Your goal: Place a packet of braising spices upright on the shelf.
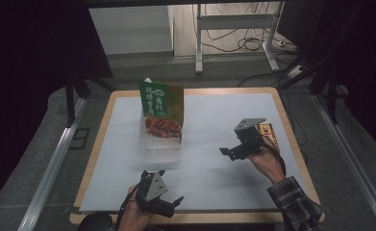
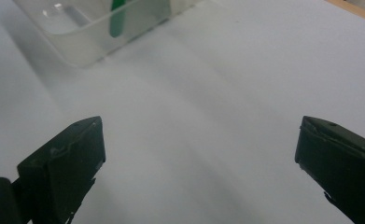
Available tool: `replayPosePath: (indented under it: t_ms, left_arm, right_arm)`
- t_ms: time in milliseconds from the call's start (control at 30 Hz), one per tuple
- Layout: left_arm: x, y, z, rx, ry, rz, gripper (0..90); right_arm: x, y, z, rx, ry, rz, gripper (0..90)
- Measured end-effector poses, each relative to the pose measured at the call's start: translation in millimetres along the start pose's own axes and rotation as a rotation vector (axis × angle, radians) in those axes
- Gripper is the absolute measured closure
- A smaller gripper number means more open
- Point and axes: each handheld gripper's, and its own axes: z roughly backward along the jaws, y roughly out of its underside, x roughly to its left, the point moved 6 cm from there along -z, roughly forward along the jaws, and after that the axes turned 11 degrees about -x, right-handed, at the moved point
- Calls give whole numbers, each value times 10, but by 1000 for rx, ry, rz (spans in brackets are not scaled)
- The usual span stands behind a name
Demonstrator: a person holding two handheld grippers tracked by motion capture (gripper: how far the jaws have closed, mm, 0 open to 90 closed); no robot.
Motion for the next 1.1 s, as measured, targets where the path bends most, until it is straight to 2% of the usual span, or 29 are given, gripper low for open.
replayPosePath:
  t_ms: [100,300,500,700,767,900,1100]
  left_arm:
    - [3,2,1,2,-2,-3,0]
    - [5,7,0,12,0,-12,0]
    - [-1,8,-9,9,-2,-9,0]
    - [0,17,-12,23,0,-22,0]
    - [0,17,-13,24,-1,-23,0]
    - [2,18,-12,24,-1,-23,0]
    - [-8,19,-21,23,-3,-22,0]
  right_arm:
    - [-77,50,6,14,29,-2,15]
    - [-248,139,52,40,74,-37,26]
    - [-447,179,141,32,143,-85,29]
    - [-653,255,232,35,218,-110,30]
    - [-741,284,273,30,254,-126,29]
    - [-861,328,337,22,294,-163,27]
    - [-1025,469,389,64,355,-218,27]
